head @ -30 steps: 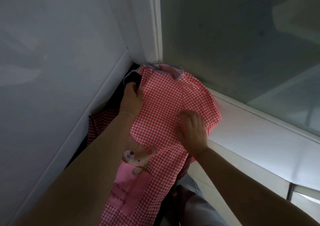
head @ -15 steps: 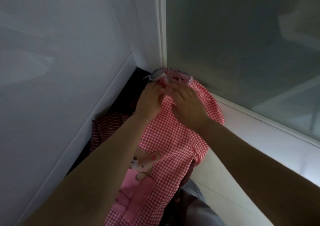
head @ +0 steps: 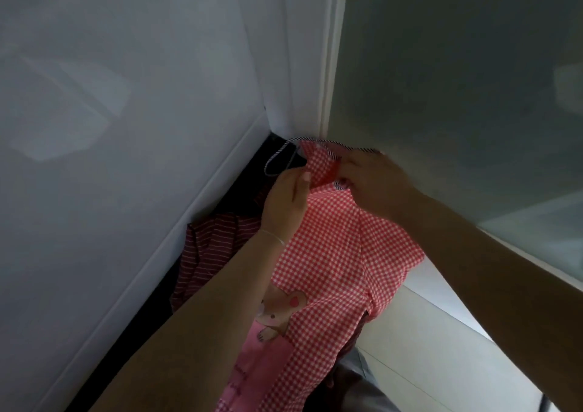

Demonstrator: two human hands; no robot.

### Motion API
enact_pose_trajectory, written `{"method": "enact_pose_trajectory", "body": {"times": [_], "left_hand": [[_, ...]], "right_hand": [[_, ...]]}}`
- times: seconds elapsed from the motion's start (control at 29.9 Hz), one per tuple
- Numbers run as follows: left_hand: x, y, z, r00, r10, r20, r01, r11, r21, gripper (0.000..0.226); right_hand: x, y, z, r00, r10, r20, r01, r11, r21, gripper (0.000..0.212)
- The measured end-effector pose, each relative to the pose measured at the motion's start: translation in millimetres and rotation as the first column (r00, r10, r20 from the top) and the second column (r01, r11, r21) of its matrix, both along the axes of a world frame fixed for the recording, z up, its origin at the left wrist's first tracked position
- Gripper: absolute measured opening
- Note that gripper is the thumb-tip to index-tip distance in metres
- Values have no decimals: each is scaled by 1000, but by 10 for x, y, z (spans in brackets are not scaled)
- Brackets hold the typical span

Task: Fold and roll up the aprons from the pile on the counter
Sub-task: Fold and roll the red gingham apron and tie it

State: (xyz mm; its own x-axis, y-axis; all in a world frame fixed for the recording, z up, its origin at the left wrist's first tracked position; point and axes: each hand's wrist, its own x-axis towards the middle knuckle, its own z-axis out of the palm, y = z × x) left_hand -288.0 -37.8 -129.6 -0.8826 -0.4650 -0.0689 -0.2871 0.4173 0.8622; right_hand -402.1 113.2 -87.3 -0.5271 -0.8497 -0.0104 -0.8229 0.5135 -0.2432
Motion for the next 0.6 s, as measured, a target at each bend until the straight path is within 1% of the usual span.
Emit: {"method": "enact_pose_trajectory", "body": {"times": [0.03, 0.07, 0.13, 0.17, 0.23, 0.27, 0.33, 0.37, 0.4, 0.47, 0.54, 0.6], "left_hand": [[-59, -21, 33, 998, 13, 57, -13, 1000, -1, 23], [-102, -33, 47, 993, 4, 122, -7, 1000, 18, 23], [-171, -35, 91, 978, -25, 207, 17, 999, 41, 36], [-186, -18, 93, 972, -25, 234, 25, 1000, 4, 37], [-211, 23, 100, 969, -27, 247, 73, 982, -177, 26], [-216, 34, 99, 971, -27, 239, 98, 951, -293, 21], [-198, 42, 42, 984, -31, 175, 115, 862, -493, 22], [-178, 39, 11, 991, -44, 127, 107, 826, -554, 24], [-157, 36, -30, 997, -57, 58, 81, 790, -608, 24], [-112, 46, -88, 991, -117, -58, 49, 744, -667, 24], [-61, 76, -86, 973, -182, -142, 38, 734, -678, 26], [-46, 78, -112, 959, -228, -170, 59, 744, -666, 27]], "right_hand": [[-1, 11, 4, 994, -69, 87, 74, 996, -57, 19], [7, 8, 20, 977, -144, 157, 160, 982, -97, 18], [-20, -62, 52, 933, -270, 237, 301, 948, -106, 21], [-24, -104, 72, 908, -320, 271, 354, 932, -84, 28], [-54, -206, 113, 877, -358, 322, 391, 919, -42, 43], [-70, -268, 127, 871, -356, 338, 390, 920, -36, 50], [-78, -376, 113, 865, -352, 357, 376, 927, 2, 61], [-90, -426, 100, 869, -350, 351, 365, 931, 24, 63], [-96, -463, 88, 882, -341, 325, 345, 937, 46, 61], [-126, -501, 75, 913, -337, 228, 321, 941, 105, 49], [-177, -493, 71, 935, -337, 111, 322, 938, 129, 39], [-210, -479, 63, 940, -339, 30, 331, 932, 151, 33]]}}
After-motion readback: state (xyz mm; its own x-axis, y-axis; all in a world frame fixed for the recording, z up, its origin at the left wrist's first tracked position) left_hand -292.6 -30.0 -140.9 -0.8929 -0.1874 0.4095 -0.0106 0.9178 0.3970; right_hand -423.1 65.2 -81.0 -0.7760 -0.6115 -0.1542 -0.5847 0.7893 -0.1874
